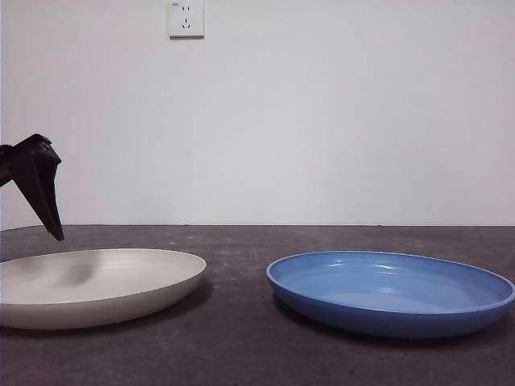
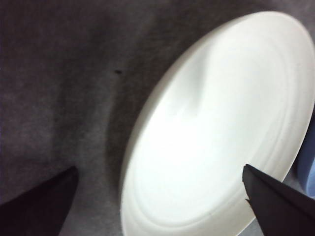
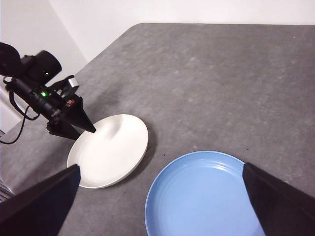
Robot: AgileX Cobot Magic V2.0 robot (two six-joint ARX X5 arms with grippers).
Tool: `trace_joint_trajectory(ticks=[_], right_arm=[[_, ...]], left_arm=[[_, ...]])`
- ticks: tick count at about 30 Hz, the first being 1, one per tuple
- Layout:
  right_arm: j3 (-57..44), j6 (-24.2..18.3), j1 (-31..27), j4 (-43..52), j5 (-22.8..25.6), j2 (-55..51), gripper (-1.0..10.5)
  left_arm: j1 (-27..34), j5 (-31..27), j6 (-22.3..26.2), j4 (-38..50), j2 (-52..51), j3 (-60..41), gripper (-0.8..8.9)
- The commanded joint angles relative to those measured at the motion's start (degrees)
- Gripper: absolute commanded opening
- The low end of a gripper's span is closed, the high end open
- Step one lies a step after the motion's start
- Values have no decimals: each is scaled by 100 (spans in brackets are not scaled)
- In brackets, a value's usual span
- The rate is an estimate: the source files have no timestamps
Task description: Pick up the white plate, put it on the blue plate, put it on desk
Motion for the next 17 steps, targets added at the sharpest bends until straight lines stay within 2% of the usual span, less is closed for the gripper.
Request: trace_joint_trajectory(ticks=[1,4,7,9,17], right_arm=[[92,59,22,61,2,17,558],[92,57,22,61,4,17,558],[92,57,22,61,4,17,558],[92,57,22,61,2,17,557],[92,59,22,59,0,17,558]], left_arm=[[4,-17,46,42,173,33,595],[7,-17,35,48,175,33,470],[7,-39,28,55,175,33,276],[7,-72,31,59,175,33,186],[7,-610,26,57,177,33,37]])
